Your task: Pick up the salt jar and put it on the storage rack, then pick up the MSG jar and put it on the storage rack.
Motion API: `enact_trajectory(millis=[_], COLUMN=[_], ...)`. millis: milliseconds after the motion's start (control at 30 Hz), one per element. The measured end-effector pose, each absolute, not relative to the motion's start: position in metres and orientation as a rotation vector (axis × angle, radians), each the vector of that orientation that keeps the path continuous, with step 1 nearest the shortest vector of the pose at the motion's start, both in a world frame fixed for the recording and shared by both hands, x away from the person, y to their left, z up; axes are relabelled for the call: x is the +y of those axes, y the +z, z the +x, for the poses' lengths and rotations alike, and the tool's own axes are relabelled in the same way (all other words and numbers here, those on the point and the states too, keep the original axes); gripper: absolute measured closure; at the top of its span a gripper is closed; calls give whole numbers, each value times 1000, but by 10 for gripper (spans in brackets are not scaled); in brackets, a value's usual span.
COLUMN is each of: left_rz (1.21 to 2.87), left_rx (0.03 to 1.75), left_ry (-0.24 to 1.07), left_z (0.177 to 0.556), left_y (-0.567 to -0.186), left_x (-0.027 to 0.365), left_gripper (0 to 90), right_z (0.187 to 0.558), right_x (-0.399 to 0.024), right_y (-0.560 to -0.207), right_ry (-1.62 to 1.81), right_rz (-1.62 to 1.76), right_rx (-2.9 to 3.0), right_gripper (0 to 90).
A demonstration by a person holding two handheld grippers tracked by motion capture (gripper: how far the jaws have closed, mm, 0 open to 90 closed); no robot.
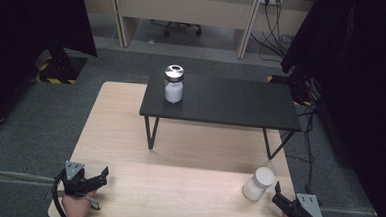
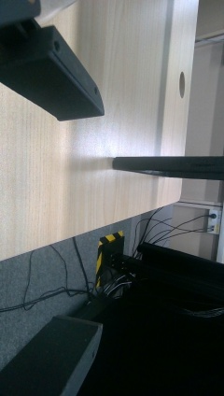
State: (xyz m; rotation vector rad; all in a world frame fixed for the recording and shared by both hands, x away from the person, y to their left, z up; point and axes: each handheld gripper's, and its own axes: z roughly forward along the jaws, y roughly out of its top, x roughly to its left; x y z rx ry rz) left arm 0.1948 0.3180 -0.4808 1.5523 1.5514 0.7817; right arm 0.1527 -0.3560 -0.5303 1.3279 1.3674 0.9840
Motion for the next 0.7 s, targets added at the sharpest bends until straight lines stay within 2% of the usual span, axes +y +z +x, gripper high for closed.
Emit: enact_trajectory(millis=[700], left_rz=[1558], left_rx=[1523], left_ry=[807], left_z=[191], left_y=[-484], left_x=[315], left_gripper=[0], right_z=[149], right_x=[-367], right_y=[-528], right_ry=[1086], right_rz=[1346], right_rx=[1364], right_gripper=[4])
